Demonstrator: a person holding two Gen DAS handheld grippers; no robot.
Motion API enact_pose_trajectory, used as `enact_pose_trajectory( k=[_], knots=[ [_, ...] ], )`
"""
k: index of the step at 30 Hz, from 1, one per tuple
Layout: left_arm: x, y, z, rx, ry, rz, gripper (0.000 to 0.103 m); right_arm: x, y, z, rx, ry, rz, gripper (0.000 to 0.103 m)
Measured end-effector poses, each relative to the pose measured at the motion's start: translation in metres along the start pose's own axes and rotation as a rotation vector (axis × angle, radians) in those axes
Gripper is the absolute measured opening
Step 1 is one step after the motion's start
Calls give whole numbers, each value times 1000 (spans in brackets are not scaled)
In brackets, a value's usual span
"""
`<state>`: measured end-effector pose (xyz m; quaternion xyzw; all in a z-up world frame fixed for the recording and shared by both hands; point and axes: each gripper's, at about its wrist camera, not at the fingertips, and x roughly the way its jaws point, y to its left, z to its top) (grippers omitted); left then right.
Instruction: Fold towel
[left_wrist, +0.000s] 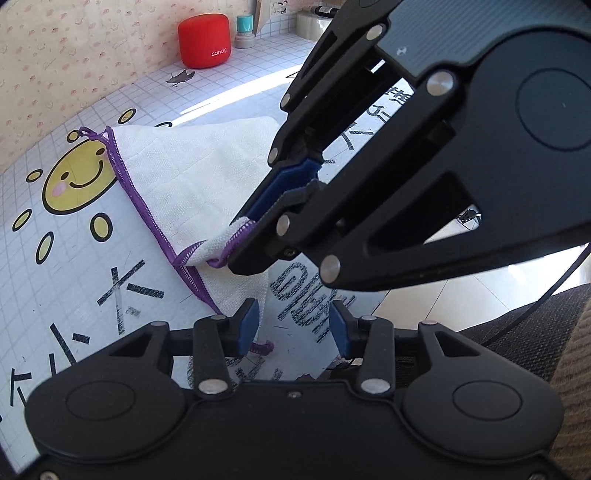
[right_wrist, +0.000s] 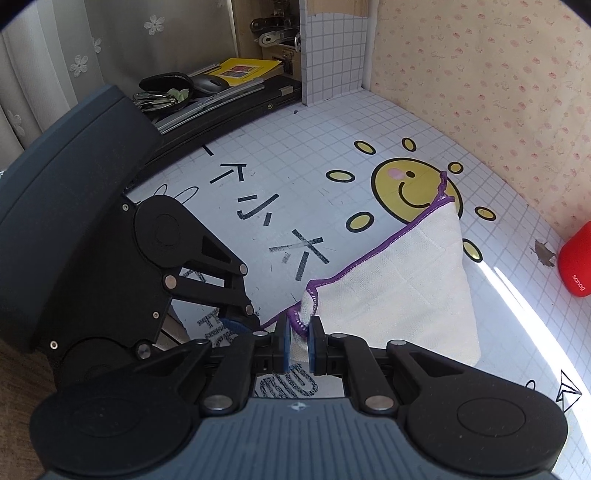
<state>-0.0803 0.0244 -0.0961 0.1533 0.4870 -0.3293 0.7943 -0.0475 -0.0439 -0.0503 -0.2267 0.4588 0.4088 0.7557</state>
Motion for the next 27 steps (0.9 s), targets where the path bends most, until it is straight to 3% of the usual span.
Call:
enact_pose_trajectory(
  k=[5,7,8,27],
  knots=[
    [-5,1,-1,-18,8,13,51,5,-1,-2,-8,18,18,13],
    [-6,2,-1,-24,8,14,51,6,-1,-2,-7,16,32,27],
    [-6,3,-1,-26,8,13,51,6,0,-2,-7,11,40,28],
    [-20,-1,-10,-50,12,3,51,12,-13,-8,72,24,126,29]
  ],
)
